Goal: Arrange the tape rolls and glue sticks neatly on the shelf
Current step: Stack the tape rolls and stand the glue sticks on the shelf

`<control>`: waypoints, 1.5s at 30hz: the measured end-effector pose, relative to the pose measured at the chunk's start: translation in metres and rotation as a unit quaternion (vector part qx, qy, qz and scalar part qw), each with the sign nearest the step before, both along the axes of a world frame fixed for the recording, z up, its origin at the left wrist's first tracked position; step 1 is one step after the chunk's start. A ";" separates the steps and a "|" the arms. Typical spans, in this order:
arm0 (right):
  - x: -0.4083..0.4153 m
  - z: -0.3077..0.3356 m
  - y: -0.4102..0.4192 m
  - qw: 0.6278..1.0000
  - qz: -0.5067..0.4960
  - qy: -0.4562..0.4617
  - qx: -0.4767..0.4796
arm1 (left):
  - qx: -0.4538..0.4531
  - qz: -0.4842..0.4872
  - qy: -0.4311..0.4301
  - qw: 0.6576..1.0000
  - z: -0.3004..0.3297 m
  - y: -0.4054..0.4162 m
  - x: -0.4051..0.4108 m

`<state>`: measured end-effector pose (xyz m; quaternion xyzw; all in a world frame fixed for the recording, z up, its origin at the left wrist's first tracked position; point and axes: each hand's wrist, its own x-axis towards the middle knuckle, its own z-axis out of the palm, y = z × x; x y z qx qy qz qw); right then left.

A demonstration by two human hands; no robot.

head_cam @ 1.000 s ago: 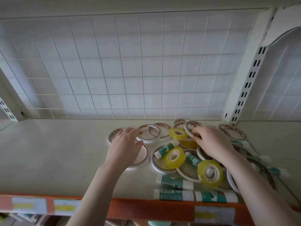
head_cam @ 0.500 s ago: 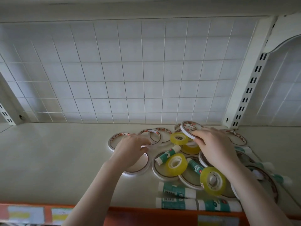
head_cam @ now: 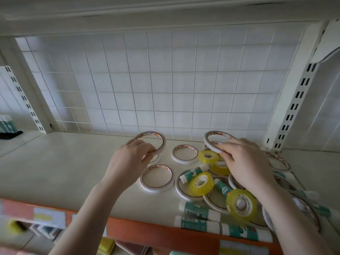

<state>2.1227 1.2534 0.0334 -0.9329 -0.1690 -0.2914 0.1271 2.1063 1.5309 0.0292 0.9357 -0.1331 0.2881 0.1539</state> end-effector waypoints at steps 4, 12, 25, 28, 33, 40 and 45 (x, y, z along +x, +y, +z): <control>-0.004 0.007 0.028 1.000 0.024 0.003 -0.008 | 0.008 0.017 -0.042 0.999 0.004 0.032 -0.019; -0.025 0.007 0.136 0.998 0.048 -0.025 -0.029 | 0.016 0.052 -0.063 0.997 0.003 0.134 -0.054; -0.053 -0.023 0.453 0.992 0.115 -0.038 0.040 | 0.048 0.113 -0.074 0.990 -0.001 0.426 -0.119; -0.048 -0.025 0.511 0.992 0.116 -0.032 0.041 | 0.054 0.129 -0.064 0.988 0.000 0.485 -0.122; -0.027 -0.022 0.601 0.989 0.137 -0.044 0.033 | 0.043 0.157 -0.064 0.985 -0.003 0.573 -0.110; 0.015 -0.012 0.723 0.985 0.162 -0.043 0.046 | 0.041 0.174 -0.071 0.981 0.003 0.690 -0.076; 0.038 0.012 0.814 0.983 0.170 -0.050 0.046 | 0.043 0.185 -0.083 0.978 0.017 0.775 -0.058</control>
